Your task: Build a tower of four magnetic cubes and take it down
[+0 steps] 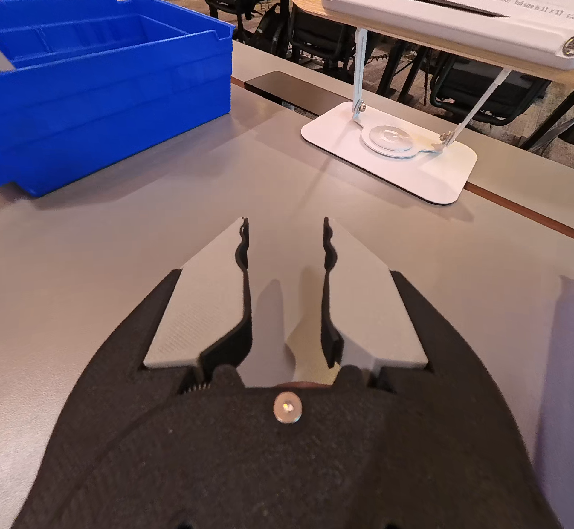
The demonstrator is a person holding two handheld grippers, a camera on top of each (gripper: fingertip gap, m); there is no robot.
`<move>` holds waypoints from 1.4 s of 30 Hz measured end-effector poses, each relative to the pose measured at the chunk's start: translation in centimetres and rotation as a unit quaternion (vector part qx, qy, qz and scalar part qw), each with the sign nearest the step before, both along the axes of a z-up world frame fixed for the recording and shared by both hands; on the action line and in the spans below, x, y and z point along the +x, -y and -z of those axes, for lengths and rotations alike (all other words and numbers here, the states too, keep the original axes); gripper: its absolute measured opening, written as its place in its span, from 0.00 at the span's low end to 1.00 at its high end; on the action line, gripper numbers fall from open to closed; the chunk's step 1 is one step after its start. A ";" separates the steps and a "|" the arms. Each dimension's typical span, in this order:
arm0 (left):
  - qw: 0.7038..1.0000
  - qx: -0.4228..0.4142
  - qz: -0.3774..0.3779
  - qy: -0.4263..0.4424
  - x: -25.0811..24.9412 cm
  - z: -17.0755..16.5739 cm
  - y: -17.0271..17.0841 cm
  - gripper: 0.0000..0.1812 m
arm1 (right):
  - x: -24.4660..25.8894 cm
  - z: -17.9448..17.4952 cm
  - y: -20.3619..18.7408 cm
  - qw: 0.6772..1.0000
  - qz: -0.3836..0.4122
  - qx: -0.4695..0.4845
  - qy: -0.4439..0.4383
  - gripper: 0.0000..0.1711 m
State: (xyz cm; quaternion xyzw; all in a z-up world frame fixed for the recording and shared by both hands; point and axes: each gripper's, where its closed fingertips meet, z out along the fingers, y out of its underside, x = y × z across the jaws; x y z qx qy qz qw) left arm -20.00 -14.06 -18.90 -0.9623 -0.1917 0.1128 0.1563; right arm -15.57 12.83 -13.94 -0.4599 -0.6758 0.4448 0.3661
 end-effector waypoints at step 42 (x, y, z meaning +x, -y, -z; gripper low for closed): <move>0.982 0.126 0.082 -0.116 8.3 -5.6 -20.7 0.23 | 0.7 -5.5 -12.3 0.984 0.165 0.009 -0.073 0.24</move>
